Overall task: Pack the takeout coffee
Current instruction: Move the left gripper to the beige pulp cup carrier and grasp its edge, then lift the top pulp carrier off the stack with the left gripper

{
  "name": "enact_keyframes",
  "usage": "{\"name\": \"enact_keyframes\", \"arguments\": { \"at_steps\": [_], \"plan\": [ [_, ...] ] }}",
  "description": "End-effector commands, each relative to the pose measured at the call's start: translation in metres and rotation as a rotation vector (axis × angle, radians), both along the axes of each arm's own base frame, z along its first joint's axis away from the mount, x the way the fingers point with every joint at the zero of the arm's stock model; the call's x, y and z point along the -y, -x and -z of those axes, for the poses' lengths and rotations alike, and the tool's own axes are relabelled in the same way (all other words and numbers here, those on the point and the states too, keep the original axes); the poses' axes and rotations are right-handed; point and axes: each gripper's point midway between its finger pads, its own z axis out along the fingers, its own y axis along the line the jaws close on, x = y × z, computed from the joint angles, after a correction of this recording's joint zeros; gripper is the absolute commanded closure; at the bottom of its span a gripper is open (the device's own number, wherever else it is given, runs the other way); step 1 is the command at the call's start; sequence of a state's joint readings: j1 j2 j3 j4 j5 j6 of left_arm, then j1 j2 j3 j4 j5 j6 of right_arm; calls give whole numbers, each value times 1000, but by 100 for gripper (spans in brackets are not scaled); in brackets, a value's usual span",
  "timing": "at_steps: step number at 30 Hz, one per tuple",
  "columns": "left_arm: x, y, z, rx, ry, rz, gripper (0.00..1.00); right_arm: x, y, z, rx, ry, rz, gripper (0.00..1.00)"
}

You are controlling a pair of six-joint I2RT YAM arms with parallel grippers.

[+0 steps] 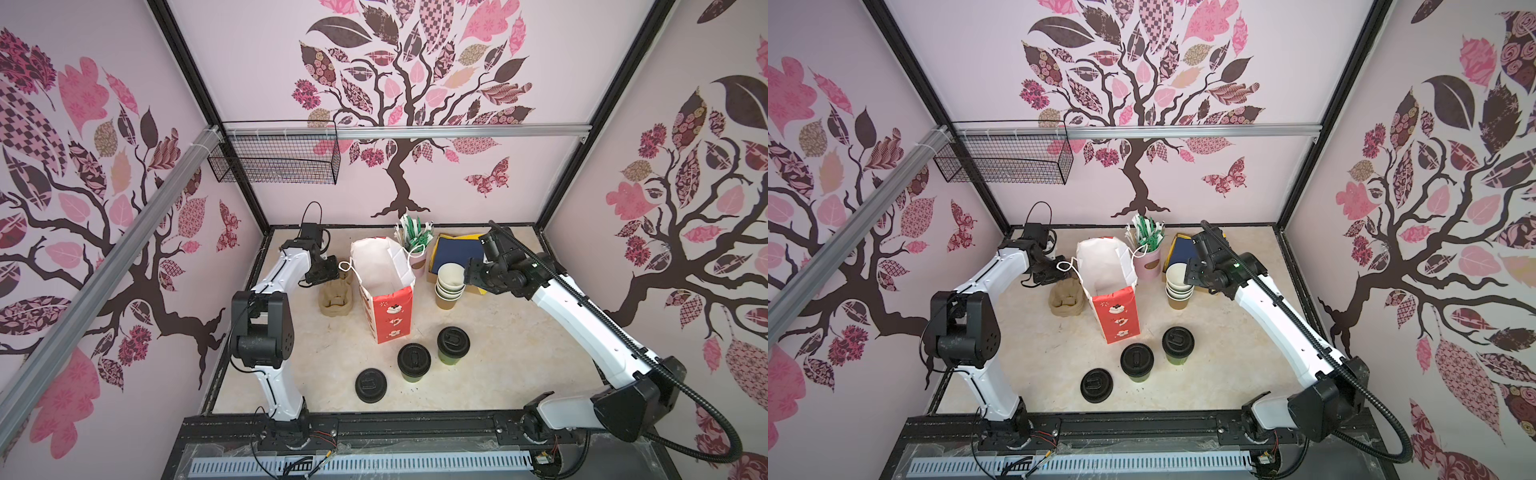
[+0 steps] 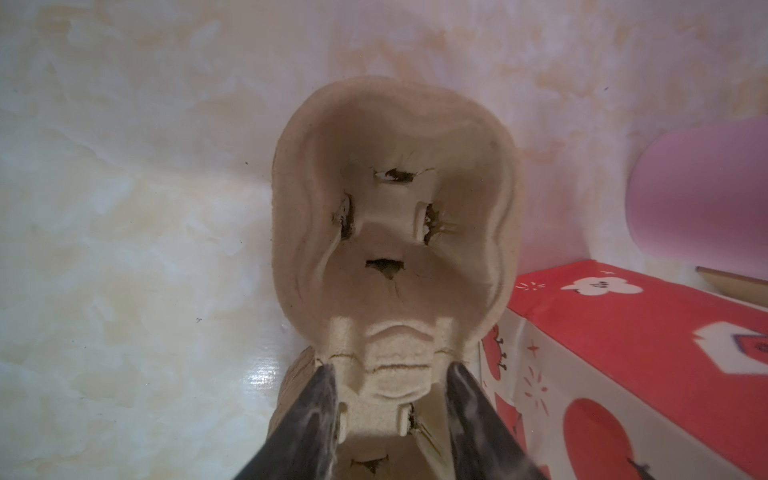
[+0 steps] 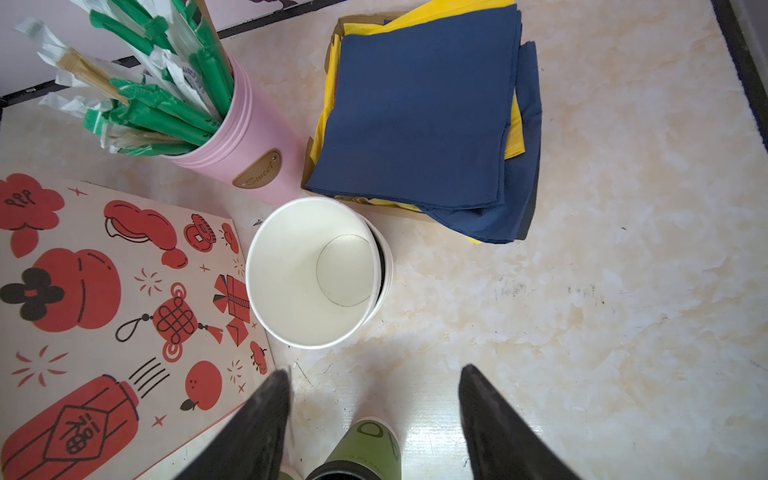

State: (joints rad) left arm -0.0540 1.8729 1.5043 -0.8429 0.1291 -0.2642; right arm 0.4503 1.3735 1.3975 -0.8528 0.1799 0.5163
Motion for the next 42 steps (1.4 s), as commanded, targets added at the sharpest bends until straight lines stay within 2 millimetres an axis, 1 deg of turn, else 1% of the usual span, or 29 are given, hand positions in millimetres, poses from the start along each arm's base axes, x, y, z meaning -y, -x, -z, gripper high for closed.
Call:
{"name": "enact_keyframes", "arguments": {
  "at_steps": [1,5,9,15,22,25,31,34,36,39,42],
  "plan": [
    [-4,-7,-14,13,-44,-11,51,8,6,-23,50,-6,16,32],
    [-1,-6,-10,2,-63,5,48,9,5,-23,52,-9,24,32],
    [4,-7,-4,-9,-50,15,48,8,4,-23,52,-13,23,32],
    [10,-12,-5,-1,-56,46,46,7,3,-23,51,-18,26,32],
    [12,-9,7,-35,-80,71,46,7,3,-23,48,-22,32,32],
    [11,-9,11,-43,-98,80,49,7,3,-25,53,-26,34,32],
    [9,-11,12,-44,-149,101,54,9,4,-26,58,-26,41,32],
    [9,-10,12,-53,-155,111,61,9,5,-26,58,-26,42,32],
    [8,-10,8,-48,-161,110,65,10,6,-27,61,-26,46,32],
    [7,-11,0,-30,-168,106,70,10,6,-26,63,-30,49,31],
    [6,-13,-15,10,-170,91,73,10,7,-26,63,-32,49,32]
  ]
}}
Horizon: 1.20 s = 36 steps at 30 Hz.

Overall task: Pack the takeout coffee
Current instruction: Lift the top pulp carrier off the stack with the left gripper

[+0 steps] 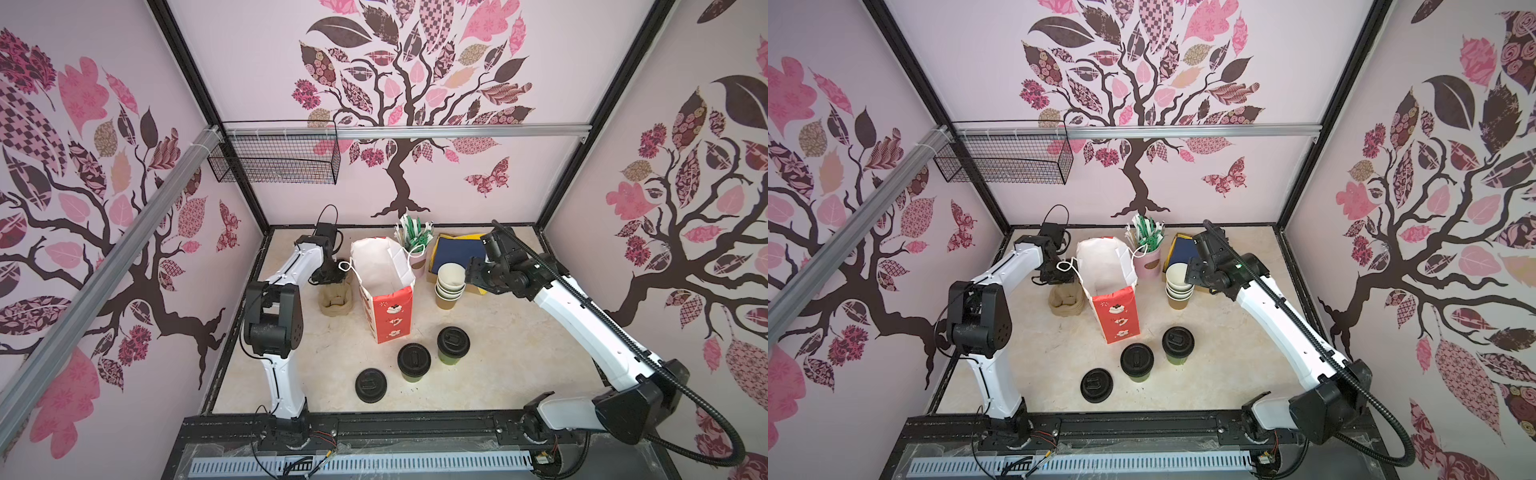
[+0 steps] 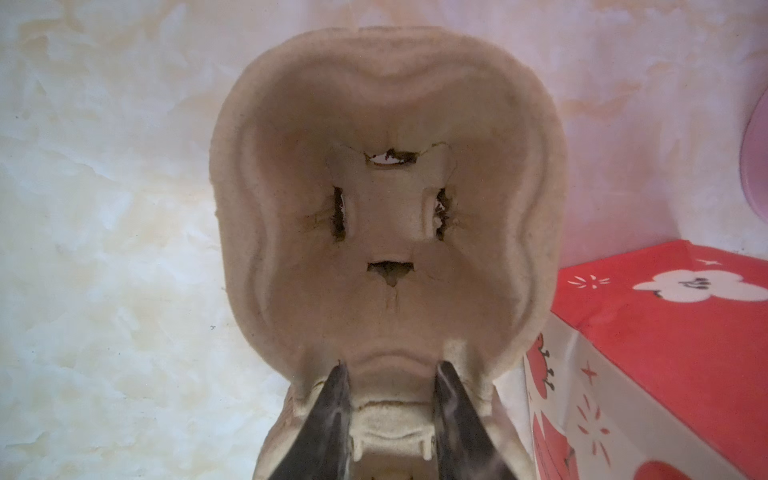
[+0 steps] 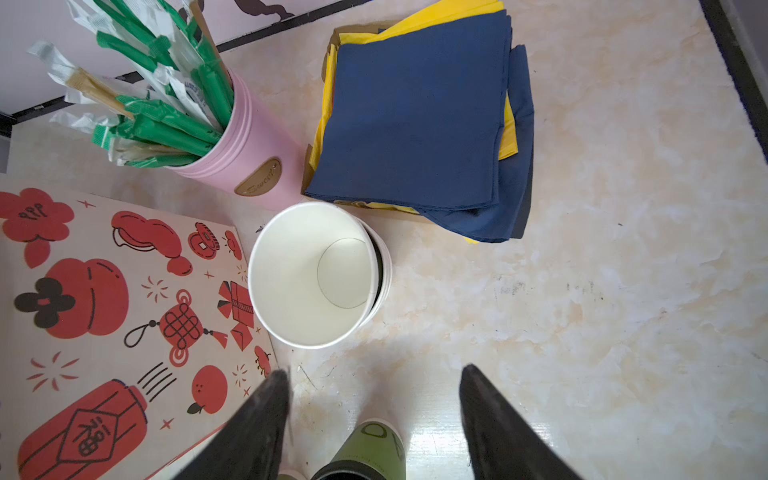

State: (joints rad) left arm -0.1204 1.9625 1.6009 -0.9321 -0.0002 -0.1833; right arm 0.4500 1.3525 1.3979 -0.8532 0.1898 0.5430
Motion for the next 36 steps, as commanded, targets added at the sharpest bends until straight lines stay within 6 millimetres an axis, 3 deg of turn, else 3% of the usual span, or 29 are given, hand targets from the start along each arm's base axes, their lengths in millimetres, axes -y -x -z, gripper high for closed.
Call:
{"name": "enact_keyframes", "arguments": {
  "at_steps": [1,6,17,25,36],
  "plan": [
    [-1,-12,-33,87,-9,-10,73,8,5,-20,47,-14,23,32],
    [-2,-13,-49,125,6,-27,76,7,6,-18,44,-18,20,32],
    [-6,-11,-57,115,9,-60,78,10,9,-20,54,-14,21,31],
    [-34,0,-100,175,16,-126,78,11,11,-18,52,-15,21,31],
    [-63,49,-155,241,2,-191,78,8,11,-19,56,-22,3,31]
  ]
}}
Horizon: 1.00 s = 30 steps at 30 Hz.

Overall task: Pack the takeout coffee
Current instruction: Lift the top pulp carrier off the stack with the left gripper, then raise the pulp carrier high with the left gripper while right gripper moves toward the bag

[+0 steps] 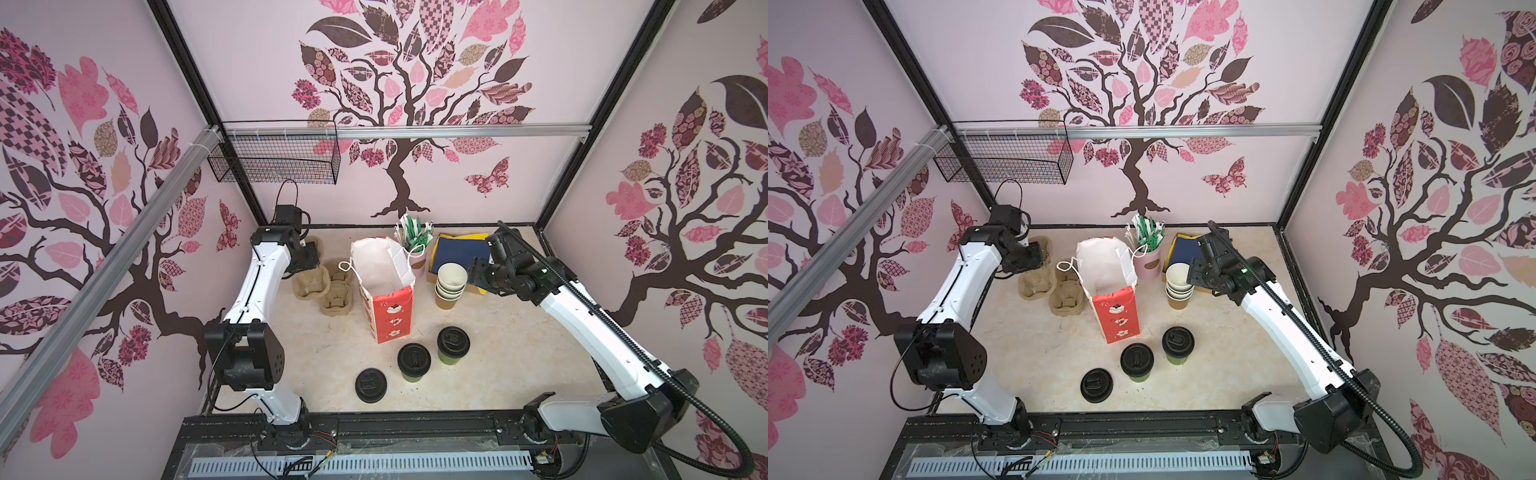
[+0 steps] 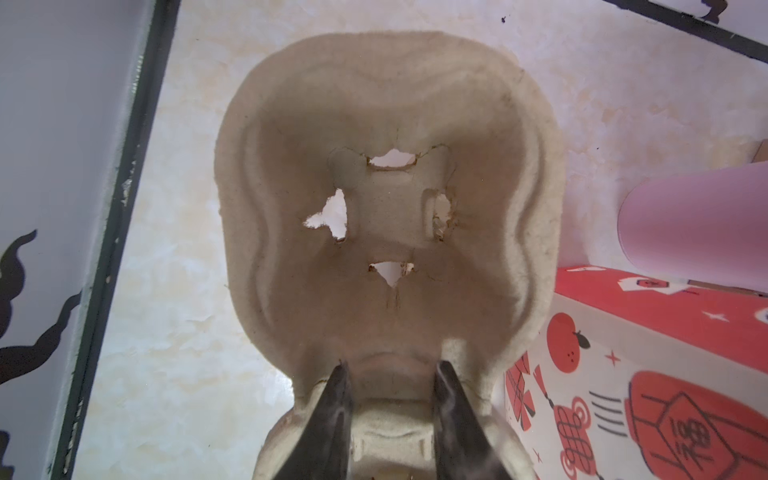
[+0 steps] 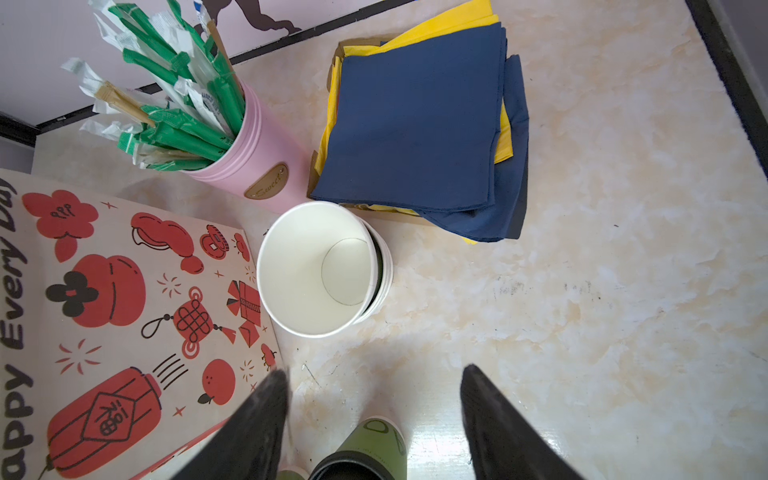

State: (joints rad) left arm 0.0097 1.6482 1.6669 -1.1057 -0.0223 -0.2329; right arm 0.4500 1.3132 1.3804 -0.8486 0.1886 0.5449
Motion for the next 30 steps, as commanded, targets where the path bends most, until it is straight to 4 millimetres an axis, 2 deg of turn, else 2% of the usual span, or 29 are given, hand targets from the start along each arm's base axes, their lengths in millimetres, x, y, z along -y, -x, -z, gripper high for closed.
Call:
{"name": "enact_keyframes", "arguments": {
  "at_steps": [1,11,16,19,24,27,30],
  "plan": [
    [-2,18,-24,38,1,-12,78,4,5,-12,32,-8,-3,31],
    [6,83,-65,118,69,-71,77,-8,-3,-18,23,-10,-67,31],
    [16,104,-91,157,89,-62,77,-20,-3,-16,12,-53,-113,31],
    [27,111,-108,169,112,-31,77,-39,-4,-26,16,-115,-196,31],
    [34,121,-145,210,134,-9,77,-84,-12,-75,53,-276,-370,30],
    [38,128,-169,251,146,2,77,-108,-16,-91,48,-346,-459,28],
    [44,133,-183,261,174,19,77,-129,-19,-100,48,-375,-532,25]
  ]
}}
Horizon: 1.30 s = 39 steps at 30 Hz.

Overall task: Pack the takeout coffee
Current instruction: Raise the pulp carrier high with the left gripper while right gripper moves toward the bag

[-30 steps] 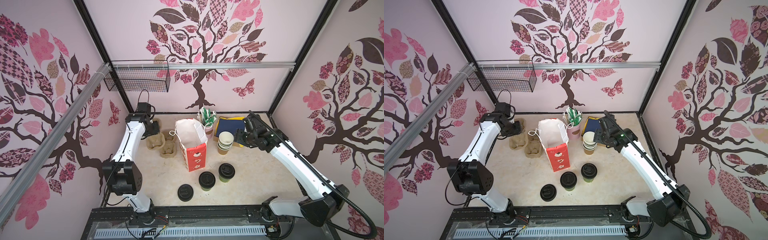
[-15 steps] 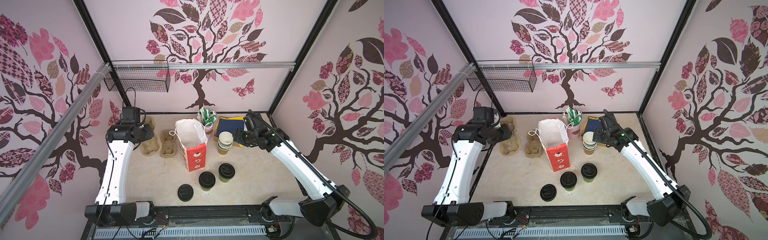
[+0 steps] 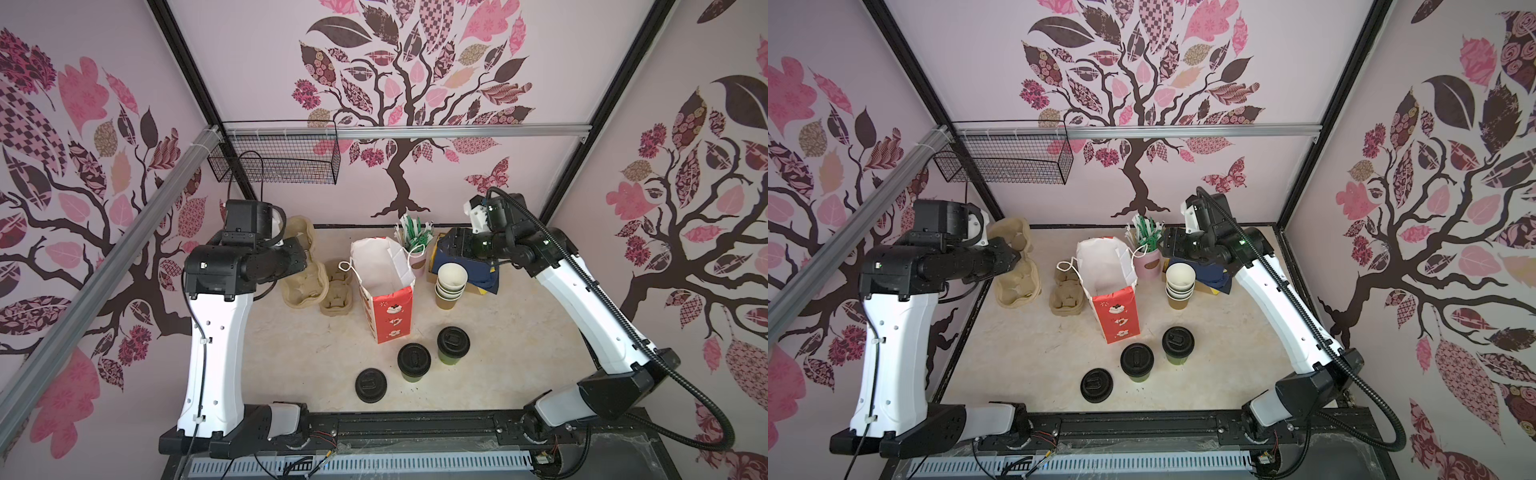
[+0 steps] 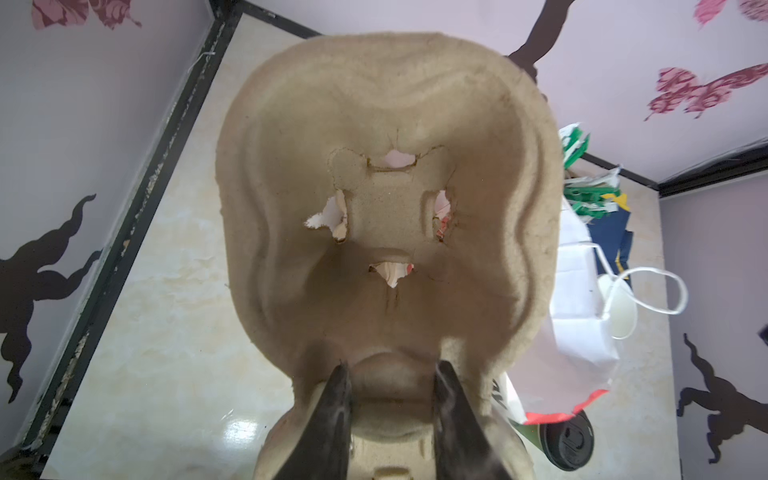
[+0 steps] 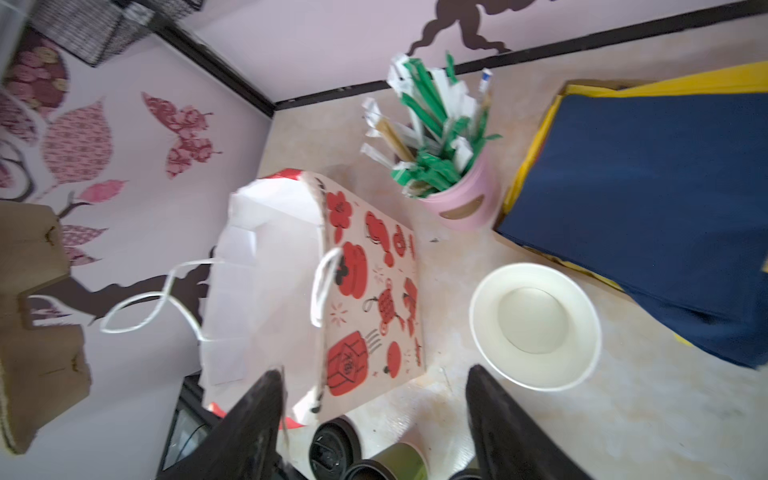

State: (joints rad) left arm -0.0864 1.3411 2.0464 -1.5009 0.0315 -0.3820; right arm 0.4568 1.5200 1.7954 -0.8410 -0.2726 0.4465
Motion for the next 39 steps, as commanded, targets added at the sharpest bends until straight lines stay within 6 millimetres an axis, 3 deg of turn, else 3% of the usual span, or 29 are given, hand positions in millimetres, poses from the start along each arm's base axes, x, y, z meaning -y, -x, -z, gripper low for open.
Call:
{"name": "enact_keyframes", "arguments": {
  "at_steps": [1,5,12,15,22,26,30,34,39],
  "plan": [
    [10,12,-12,-14,38,31,77,-35,5,-3,-30,-43,-151,24],
    [37,6,-30,24,91,115,77,-56,-3,16,-70,76,-164,23],
    [92,-16,-39,53,121,238,77,-51,-24,52,-115,219,-72,27],
    [111,-26,-36,51,141,277,77,-58,-24,62,-147,200,-91,29],
    [160,-46,-19,29,188,350,76,-81,-18,63,-207,72,-145,39],
    [168,-60,-9,27,192,345,76,-78,-21,72,-217,99,-121,40],
    [171,-74,4,11,165,336,77,-76,-23,52,-163,91,-116,38],
    [170,-84,26,-25,119,323,77,-63,-25,36,-105,121,-70,28],
    [173,-95,43,-46,110,314,77,-47,-26,62,-109,203,-23,21]
  ]
}}
